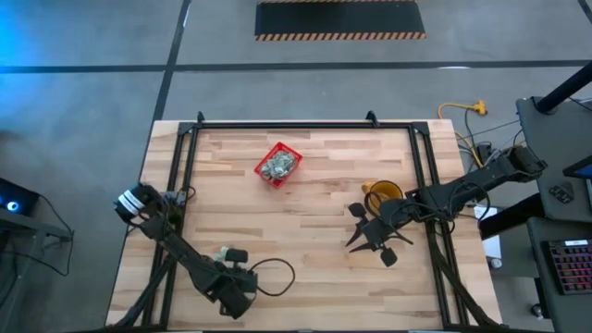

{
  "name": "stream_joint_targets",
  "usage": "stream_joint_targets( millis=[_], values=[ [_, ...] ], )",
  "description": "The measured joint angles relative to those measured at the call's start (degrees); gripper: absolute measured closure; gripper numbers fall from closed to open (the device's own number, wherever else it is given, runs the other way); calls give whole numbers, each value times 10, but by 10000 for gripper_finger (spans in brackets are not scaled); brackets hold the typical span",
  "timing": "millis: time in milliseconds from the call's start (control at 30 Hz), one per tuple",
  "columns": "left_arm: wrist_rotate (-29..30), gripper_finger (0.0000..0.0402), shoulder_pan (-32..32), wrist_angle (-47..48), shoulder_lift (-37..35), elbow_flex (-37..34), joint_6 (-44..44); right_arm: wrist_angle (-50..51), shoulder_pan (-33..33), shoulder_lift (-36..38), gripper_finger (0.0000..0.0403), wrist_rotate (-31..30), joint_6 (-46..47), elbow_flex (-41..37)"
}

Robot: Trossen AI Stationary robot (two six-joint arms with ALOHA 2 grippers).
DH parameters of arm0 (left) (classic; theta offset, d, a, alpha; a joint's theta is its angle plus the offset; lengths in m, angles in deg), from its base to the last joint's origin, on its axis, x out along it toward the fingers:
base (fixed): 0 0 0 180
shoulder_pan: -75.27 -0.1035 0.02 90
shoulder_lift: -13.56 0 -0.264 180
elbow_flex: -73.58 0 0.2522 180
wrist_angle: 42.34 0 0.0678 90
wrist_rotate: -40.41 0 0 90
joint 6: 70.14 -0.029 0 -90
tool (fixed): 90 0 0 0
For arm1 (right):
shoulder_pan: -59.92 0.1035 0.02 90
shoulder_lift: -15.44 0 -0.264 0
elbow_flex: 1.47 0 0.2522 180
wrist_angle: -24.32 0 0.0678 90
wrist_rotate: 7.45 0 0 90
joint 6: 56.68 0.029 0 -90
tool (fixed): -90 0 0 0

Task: Pick and place Stevia / Truvia into bins
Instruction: Put the white stevia packet into the red bin

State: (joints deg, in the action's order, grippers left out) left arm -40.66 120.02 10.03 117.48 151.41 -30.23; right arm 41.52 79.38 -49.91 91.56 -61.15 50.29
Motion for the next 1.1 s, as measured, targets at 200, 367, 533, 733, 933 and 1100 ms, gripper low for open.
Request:
stream_joint_targets(
  millis=[200, 367, 533, 733, 933, 1100],
  values=[
    [13, 395, -1, 0, -6, -6, -39, 0, 0, 0, 332, 0, 0, 0],
    [63, 395, -5, 1, -8, -4, -105, 0, 0, 0, 338, 0, 0, 0],
    [160, 398, -27, -1, -8, -4, -184, 0, 0, 0, 338, 0, -2, 0],
    [261, 399, -85, -1, -9, -7, -271, 0, 0, 0, 333, 0, -2, -1],
    [377, 399, -171, -6, -9, -5, -348, -13, 0, 0, 330, 0, -6, -6],
    [426, 400, -261, -14, -22, -5, -407, -13, 0, 0, 336, 0, -13, -7]
  ],
)
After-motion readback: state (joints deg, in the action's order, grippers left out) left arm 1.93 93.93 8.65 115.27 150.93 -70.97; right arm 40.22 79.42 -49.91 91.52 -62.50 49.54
